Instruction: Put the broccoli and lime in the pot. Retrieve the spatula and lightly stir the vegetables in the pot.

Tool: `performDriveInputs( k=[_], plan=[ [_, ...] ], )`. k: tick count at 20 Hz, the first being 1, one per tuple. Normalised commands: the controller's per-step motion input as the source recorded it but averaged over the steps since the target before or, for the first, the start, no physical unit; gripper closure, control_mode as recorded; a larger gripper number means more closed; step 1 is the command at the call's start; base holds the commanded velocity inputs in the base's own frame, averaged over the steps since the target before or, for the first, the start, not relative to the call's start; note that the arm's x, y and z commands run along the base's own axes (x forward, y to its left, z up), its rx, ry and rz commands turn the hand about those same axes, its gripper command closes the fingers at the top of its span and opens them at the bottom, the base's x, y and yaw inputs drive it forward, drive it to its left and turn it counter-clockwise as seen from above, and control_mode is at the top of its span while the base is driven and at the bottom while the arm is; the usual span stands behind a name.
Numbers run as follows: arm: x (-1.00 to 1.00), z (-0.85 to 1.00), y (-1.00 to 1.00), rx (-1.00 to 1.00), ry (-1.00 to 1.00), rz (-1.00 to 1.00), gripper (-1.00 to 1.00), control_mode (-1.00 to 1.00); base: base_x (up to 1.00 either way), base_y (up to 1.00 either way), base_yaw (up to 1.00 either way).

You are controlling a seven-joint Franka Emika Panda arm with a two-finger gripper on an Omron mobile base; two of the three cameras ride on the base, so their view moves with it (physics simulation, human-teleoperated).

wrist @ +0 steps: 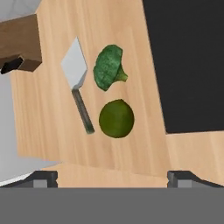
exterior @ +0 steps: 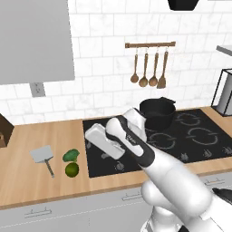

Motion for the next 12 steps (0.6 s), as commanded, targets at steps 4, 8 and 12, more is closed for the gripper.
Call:
performDriveInputs(
  k=[4,8,12],
  plan=[
    [0.34,-0.21,0.25,-0.01,-0.02,0.00,-1.00,-1.00,0.00,0.00,0.00],
    [0.34,-0.23,0.25,0.00,0.00,-0.01,-1.00,-1.00,0.00,0.00,0.00],
    [0.34,-0.15,0.20,0.00,0.00,0.00,-1.00,-1.00,0.00,0.00,0.00]
  ],
)
